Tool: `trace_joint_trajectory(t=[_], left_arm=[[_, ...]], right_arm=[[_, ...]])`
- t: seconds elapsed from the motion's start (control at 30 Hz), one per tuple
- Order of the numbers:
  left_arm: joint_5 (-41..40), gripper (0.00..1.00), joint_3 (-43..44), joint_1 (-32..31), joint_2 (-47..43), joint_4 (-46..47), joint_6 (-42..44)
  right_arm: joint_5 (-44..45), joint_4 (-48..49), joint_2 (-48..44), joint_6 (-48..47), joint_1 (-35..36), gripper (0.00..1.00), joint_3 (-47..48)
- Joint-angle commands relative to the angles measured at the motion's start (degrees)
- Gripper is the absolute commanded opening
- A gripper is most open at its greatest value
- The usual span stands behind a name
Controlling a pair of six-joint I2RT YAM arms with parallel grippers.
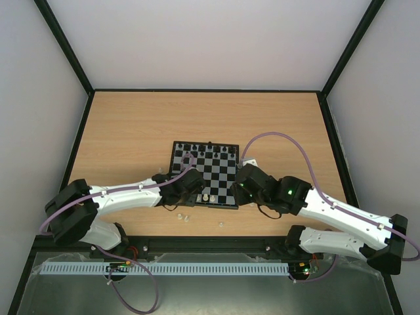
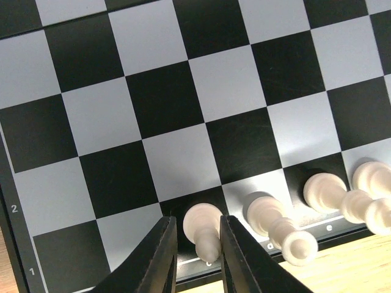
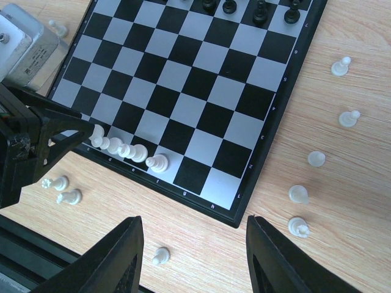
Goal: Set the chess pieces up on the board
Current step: Place the chess piece on the chessboard, then pick up the chess piece at the center of the board.
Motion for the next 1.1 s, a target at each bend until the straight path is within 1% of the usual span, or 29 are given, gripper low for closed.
trace_joint_trajectory(t=[0.0, 0.23, 0.33, 0.4, 0.5, 0.6, 0.63, 0.77, 0.8, 0.83, 0.9, 0.93, 0.97, 1.07], left_arm=[[-0.9, 0.23, -1.3, 0.5, -0.4, -0.5, 0.5], [-0.1, 0.24, -1.6, 0.5, -1.8, -0.6, 0.2], [0.7, 0.32, -1.3, 0.4, -3.3, -0.8, 0.2], [1.4, 0.39, -1.0, 0.2, -4.8, -0.9, 0.3], [1.8, 0.42, 0.1, -0.3, -7.2, -1.7, 0.4], [1.4, 0.51, 0.9, -0.7, -11.4, -3.1, 0.0], [1.1, 0.55, 0.9, -0.8, -13.1, -3.6, -0.2], [0.5, 0.83, -1.5, -2.1, -21.1, -3.9, -1.0], [0.5, 0.95, -2.3, -2.4, -23.1, -3.8, -1.3], [0.6, 0.99, -3.1, -2.5, -25.0, -3.7, -1.5], [0.5, 0.99, -4.4, -2.6, -28.1, -3.8, -2.0], [0.4, 0.99, -5.1, -2.6, -29.4, -3.9, -2.2], [0.4, 0.99, -5.8, -2.6, -30.6, -3.9, -2.5], [0.6, 0.99, -7.4, -3.0, -33.8, -2.9, -3.7]], right_arm=[[0.4, -0.1, 0.4, -0.3, -0.1, 0.47, -0.8], [0.2, 0.1, 0.6, -0.4, -0.3, 0.47, -1.1], [0.2, 0.3, 0.6, -0.4, -0.3, 0.47, -1.1], [0.2, 0.5, 0.7, -0.4, -0.4, 0.47, -1.1], [0.2, 0.6, 1.1, -0.4, -0.4, 0.48, -1.2], [0.4, 0.4, 1.3, -0.1, -0.5, 0.56, -1.3], [0.5, 0.4, 1.4, 0.1, -0.5, 0.59, -1.6], [-0.1, 1.5, 1.9, 1.3, -0.6, 0.73, -3.9], [-0.6, 2.1, 2.0, 1.7, -0.6, 0.77, -4.7], [-0.7, 2.7, 2.0, 2.2, -0.6, 0.80, -5.5], [0.1, 3.3, 2.3, 3.7, -0.6, 0.89, -6.4], [0.3, 3.6, 2.7, 4.4, -0.8, 0.97, -6.9], [0.4, 4.1, 3.1, 5.0, -0.8, 0.99, -7.5], [0.7, 5.5, 5.8, 6.2, -1.4, 0.99, -8.5]])
